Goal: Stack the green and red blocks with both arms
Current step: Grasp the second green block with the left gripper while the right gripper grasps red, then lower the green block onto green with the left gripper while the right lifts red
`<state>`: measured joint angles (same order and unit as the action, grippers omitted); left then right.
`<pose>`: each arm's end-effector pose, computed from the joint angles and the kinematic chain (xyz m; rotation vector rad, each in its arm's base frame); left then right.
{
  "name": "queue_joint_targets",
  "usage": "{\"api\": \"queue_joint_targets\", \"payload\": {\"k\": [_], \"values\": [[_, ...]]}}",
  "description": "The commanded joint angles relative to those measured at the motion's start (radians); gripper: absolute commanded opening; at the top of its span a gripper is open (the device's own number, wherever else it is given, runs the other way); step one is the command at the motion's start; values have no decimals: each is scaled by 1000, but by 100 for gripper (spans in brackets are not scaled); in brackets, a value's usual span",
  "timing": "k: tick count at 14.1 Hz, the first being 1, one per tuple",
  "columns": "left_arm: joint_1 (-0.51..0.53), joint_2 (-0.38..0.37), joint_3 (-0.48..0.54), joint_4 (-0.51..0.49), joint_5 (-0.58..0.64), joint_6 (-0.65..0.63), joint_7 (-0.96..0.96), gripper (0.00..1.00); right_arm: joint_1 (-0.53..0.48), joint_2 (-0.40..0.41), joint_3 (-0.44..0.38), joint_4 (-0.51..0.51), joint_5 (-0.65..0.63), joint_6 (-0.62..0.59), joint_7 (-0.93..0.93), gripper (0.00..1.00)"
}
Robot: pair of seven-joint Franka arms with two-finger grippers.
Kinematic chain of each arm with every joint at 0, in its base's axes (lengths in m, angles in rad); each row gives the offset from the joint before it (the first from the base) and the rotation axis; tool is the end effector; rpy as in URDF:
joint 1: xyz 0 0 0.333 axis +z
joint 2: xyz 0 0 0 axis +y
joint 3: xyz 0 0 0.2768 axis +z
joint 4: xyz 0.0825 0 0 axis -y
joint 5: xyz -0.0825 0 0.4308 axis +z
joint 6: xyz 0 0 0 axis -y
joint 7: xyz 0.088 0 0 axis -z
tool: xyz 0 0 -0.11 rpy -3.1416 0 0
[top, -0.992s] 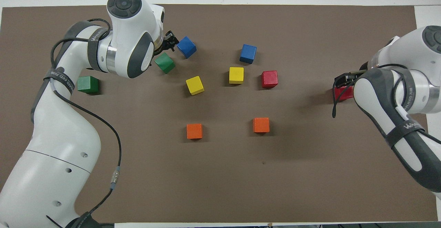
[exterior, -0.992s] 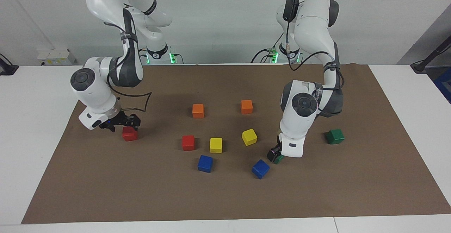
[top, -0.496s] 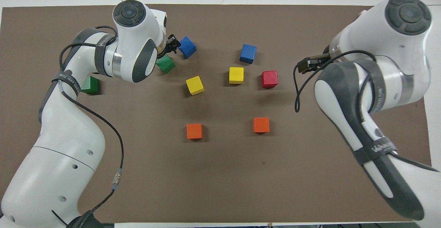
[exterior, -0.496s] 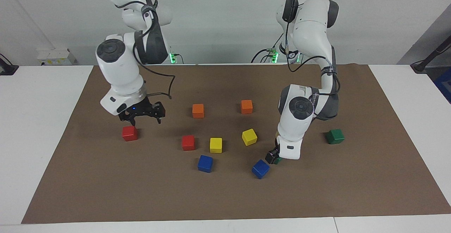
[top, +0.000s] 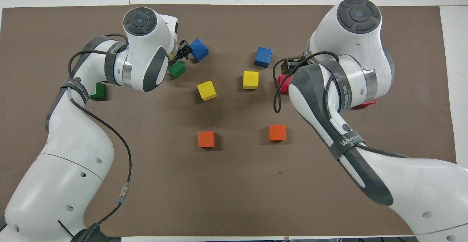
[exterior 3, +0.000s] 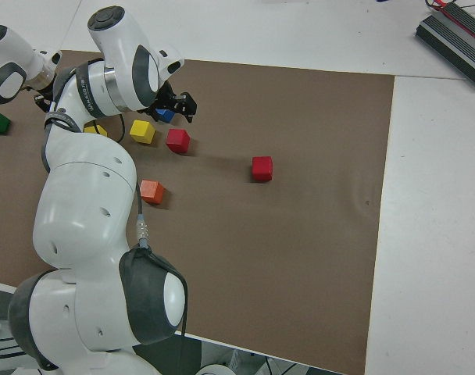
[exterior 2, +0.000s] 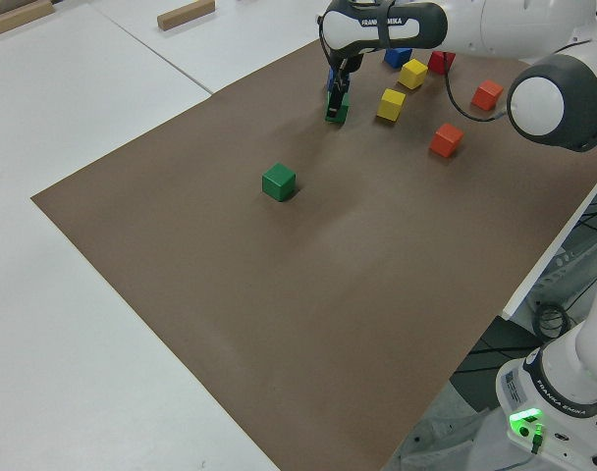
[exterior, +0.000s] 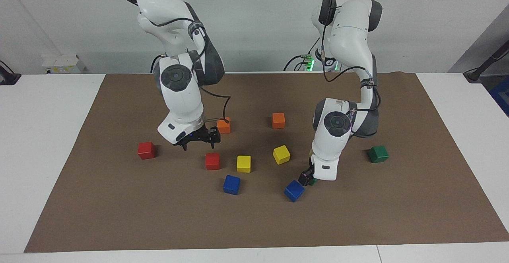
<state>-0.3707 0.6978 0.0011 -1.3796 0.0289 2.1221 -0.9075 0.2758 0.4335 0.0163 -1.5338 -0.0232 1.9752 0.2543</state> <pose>0.7004 -0.2700 0.2493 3.0279 0.8104 0.0802 0.6800 0.2016 0.3500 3.1289 0.0709 0.0181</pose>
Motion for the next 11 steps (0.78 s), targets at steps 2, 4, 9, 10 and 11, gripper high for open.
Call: {"api": "queue_joint_targets", "payload": {"k": [2, 4, 9, 10, 11], "values": [[-16, -40, 19, -65, -1, 33, -16, 100, 6, 77, 4, 38, 3, 31, 48, 100], [-16, -46, 20, -81, 0, 41, -16, 100, 29, 105, 4, 44, 0, 36, 57, 100], [-28, -57, 20, -102, -1, 55, -31, 57, 57, 123, 4, 37, 6, 109, 129, 100], [-28, -55, 20, -99, -1, 53, -30, 21, 56, 125, 4, 24, 6, 125, 129, 100], [-28, -57, 20, -95, -1, 42, -30, 1, 53, 125, 4, 3, 6, 149, 128, 100]]}}
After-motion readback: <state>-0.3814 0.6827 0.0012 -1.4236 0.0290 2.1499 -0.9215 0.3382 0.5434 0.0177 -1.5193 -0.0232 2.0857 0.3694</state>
